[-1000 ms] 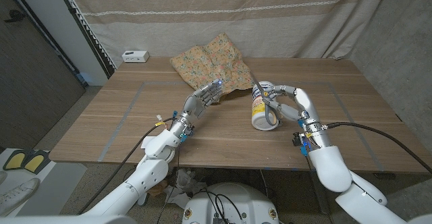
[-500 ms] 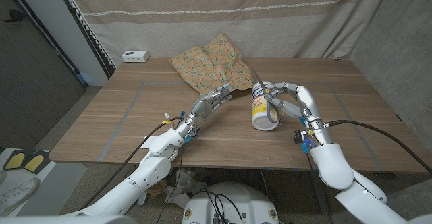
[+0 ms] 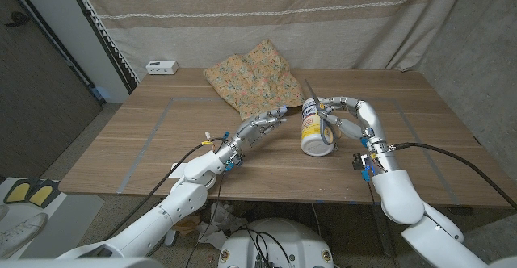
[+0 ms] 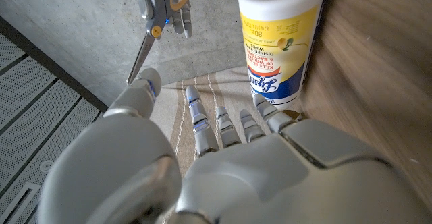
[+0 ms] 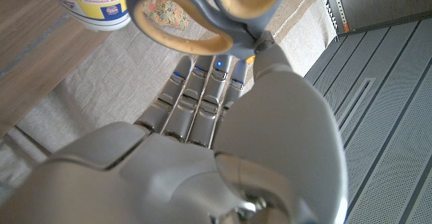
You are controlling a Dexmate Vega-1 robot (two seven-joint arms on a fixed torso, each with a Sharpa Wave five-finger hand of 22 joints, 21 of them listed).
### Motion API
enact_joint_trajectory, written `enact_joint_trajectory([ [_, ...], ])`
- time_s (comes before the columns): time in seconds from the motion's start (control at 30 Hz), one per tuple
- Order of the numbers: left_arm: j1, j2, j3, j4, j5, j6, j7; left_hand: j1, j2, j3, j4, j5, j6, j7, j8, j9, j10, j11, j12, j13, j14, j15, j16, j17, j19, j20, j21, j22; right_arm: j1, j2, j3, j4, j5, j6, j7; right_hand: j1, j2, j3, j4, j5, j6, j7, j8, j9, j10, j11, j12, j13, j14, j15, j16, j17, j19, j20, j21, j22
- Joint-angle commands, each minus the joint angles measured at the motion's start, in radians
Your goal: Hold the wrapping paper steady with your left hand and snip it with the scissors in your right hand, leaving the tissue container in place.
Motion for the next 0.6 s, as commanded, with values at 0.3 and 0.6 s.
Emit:
enact_joint_trajectory([
  [0.3,0.020,0.046,0.022,-0.130,0.059,0.017,0.064,0.037,-0.015,0.005,0.002,0.007,0.042,0.024,0.013,0.003,-0.008,-0.001,0.011,0.001,-0.017,-0.051,0.002,0.001,-0.011,-0.048,-0.001,0.002,0.001,0.022,-0.001,-0.006,0.008,0.040,0.003,0.119,0.110,0.006,0.004,0.001,0.009,0.000,-0.002,0.003,0.070,-0.069,0.003,0.041,0.010,-0.155,0.005,0.004,-0.006,-0.034,0.011,-0.002],
  [0.6,0.020,0.051,0.033,-0.149,0.068,0.029,0.088,0.051,-0.028,-0.001,0.005,0.007,0.064,0.033,0.017,0.002,-0.026,0.001,0.009,0.001,-0.041,-0.045,0.000,0.001,-0.036,-0.050,-0.005,0.002,0.010,0.026,-0.010,-0.010,0.017,0.048,0.021,0.120,0.110,0.006,0.005,0.000,0.009,0.003,-0.004,0.004,0.071,-0.070,0.003,0.041,0.012,-0.155,0.005,0.006,-0.009,-0.033,0.017,-0.003],
])
